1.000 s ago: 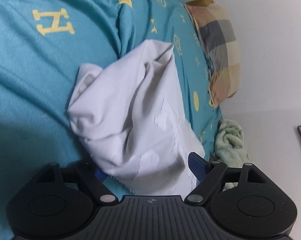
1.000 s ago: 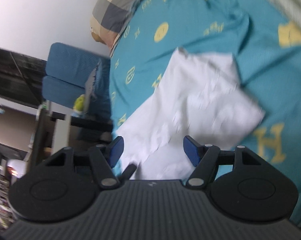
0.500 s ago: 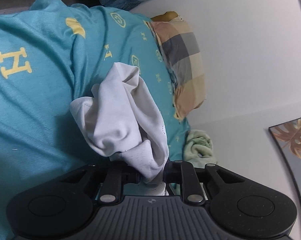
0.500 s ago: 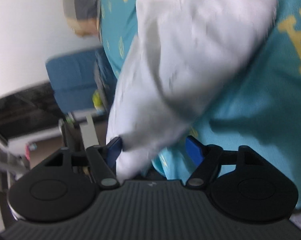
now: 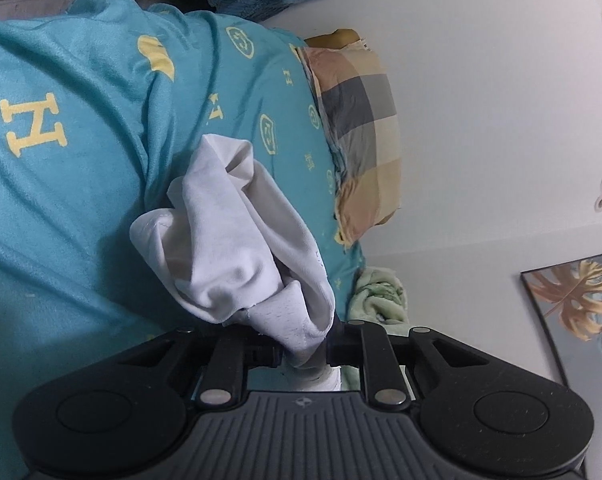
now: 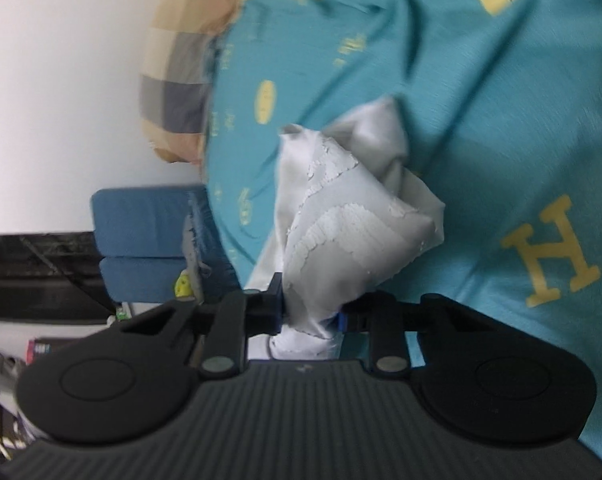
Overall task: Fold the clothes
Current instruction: 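Carry the held bundle with both grippers onto the green blanket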
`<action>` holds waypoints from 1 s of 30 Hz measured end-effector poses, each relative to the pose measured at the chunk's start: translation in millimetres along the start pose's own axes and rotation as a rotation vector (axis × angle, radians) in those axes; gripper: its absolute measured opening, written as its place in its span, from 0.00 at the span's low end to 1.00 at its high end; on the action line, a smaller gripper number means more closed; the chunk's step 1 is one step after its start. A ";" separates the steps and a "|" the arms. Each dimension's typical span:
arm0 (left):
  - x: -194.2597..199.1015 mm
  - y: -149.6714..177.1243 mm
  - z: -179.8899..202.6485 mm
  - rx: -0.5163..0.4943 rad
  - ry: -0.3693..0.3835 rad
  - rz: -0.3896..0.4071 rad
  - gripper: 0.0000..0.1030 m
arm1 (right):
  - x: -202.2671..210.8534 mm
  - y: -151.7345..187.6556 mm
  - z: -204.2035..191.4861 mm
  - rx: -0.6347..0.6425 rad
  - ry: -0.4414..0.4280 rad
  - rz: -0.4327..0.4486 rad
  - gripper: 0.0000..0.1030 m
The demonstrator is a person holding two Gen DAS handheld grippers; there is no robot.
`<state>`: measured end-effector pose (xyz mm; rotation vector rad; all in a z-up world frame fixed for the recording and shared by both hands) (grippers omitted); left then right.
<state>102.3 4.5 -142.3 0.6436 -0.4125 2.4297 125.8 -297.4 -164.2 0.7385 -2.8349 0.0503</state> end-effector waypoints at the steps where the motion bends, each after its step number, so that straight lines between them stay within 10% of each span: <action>1: 6.0 0.7 5.2 -0.006 0.005 0.000 0.19 | 4.2 1.0 -8.2 0.022 -0.012 0.000 0.24; 13: 57.3 52.6 135.7 -0.109 0.092 -0.100 0.19 | 121.5 -23.3 -111.2 0.076 -0.156 0.091 0.24; 30: -119.4 299.3 438.4 -0.403 0.295 -0.368 0.19 | 342.7 -296.8 -244.7 0.390 -0.155 0.499 0.24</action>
Point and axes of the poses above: each gripper's, at about its wrist camera, not at the fingertips, and x roughly against the way its jaws point, z to its right, y to its underside, the point moved 6 cm from there along -x, roughly the way its jaws point, and after that the axes turned 14 degrees about -y, right-handed, at the moved point
